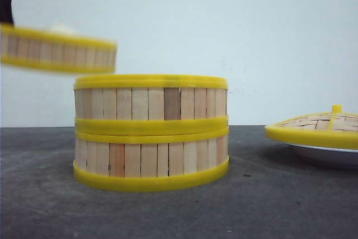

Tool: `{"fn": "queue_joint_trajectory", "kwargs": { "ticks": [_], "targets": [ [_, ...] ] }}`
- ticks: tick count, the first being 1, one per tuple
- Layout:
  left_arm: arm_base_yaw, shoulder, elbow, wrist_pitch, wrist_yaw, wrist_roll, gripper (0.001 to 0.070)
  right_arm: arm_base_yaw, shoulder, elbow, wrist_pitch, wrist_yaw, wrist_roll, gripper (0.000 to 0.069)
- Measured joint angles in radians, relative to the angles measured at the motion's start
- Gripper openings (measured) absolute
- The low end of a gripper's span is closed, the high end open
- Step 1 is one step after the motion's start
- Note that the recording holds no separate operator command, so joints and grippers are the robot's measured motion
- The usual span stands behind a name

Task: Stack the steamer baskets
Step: 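Grasp the rim of the remaining bun basket with the left gripper, then lift the basket with the left gripper and set it atop the stack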

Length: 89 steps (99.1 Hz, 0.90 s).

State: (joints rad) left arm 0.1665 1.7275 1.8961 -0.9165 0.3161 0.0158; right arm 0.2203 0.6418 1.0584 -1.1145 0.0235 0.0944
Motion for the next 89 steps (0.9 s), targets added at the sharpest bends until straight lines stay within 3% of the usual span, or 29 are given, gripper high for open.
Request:
{"fn": "queue_joint_trajectory", "kwargs": {
  "ticks": [10,19,36,46,64,89],
  "targets": [
    [-0.023,-0.027,0.046,-0.062,0.094,0.0,0.0028,0.0,0.0,0.0,0.002,0.0,0.0,0.0414],
    [-0.07,-0.043,0.048,-0.102,0.114,0.005,0.0028,0.0,0.0,0.0,0.002,0.0,0.0,0.0414],
    [-0.173,-0.043,0.048,-0.224,0.106,0.063,0.0028,0.0,0.0,0.0,0.003,0.0,0.0,0.0414],
    [-0.243,-0.043,0.048,-0.227,0.101,0.08,0.0028,0.0,0.0,0.0,0.003,0.0,0.0,0.0414],
    [-0.371,-0.043,0.047,-0.217,0.031,0.089,0.0028,0.0,0.0,0.0,0.004,0.0,0.0,0.0414],
    [-0.451,-0.043,-0.02,-0.18,0.01,0.096,0.0028,0.0,0.0,0.0,0.008,0.0,0.0,0.0414]
  ]
}}
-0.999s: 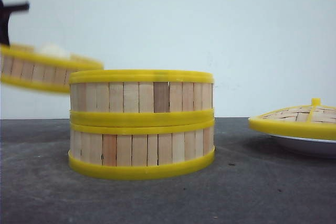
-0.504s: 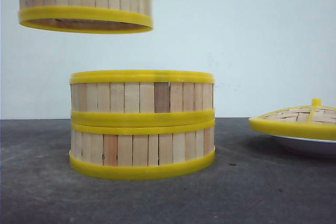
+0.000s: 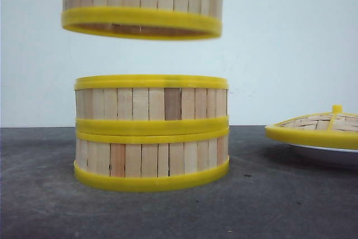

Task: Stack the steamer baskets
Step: 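Lift the basket with the left gripper and set it atop the stack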

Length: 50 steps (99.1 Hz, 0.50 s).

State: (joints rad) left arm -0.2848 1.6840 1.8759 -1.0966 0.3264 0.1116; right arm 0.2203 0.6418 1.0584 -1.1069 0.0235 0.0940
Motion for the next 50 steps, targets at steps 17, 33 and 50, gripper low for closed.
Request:
{"fn": "queue_joint_trajectory", "kwargs": {
  "ticks": [17,33,50],
  "targets": [
    [-0.008,0.0,-0.088,0.064,-0.006,0.0,0.0028,0.0,0.0,0.0,0.001,0.0,0.0,0.0414],
    [-0.008,0.0,-0.172,0.122,-0.009,-0.003,0.0028,0.0,0.0,0.0,0.001,0.0,0.0,0.0414],
    [-0.008,0.0,-0.225,0.176,-0.005,-0.01,0.0028,0.0,0.0,0.0,0.001,0.0,0.0,0.0414]
  ]
}}
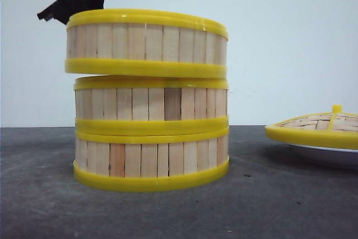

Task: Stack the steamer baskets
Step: 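Lift the basket with the left gripper and set it atop the stack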

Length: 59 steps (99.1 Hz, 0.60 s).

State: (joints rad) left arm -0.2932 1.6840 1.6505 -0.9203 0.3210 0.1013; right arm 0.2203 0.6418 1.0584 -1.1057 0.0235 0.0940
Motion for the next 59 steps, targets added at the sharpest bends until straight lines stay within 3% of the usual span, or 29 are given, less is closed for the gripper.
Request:
{"fn": "queue_joint_trajectory", "kwargs": {
  "ticks": [59],
  "targets": [
    [0.0,0.026,-0.004,0.08,0.001,-0.019,0.0028,0.0,0.0,0.0,-0.008,0.0,0.0,0.0414]
  ]
}}
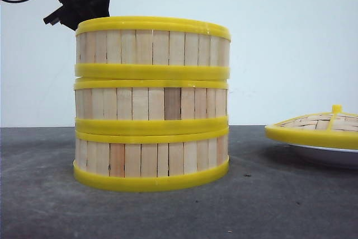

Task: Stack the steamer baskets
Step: 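Lift the basket with the left gripper and set it atop the stack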

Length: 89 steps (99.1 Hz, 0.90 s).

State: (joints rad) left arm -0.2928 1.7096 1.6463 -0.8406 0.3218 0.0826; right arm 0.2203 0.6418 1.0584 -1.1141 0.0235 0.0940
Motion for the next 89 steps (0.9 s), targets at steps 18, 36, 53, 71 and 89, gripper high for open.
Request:
{"fn": "queue_joint_trajectory", "kwargs": {
  "ticks": [18,36,53,71,89],
  "targets": [
    [0.002,0.027,0.0,0.004,-0.025,-0.002,0.0028,0.0,0.0,0.0,0.0,0.0,0.0,0.0414],
    [-0.005,0.026,0.0,0.005,-0.061,-0.002,0.0029,0.0,0.0,0.0,0.0,0.0,0.0,0.0414],
    [-0.005,0.026,0.0,0.005,-0.065,-0.008,0.0084,0.0,0.0,0.0,0.002,0.0,0.0,0.0414],
    [-0.003,0.026,0.0,0.013,-0.08,-0.019,0.0277,0.0,0.009,0.0,0.007,0.0,0.0,0.0414],
    [-0.005,0.019,0.0,0.01,-0.08,-0.034,0.0296,0.0,0.095,0.0,0.084,-0.002,0.0,0.0414]
  ]
}}
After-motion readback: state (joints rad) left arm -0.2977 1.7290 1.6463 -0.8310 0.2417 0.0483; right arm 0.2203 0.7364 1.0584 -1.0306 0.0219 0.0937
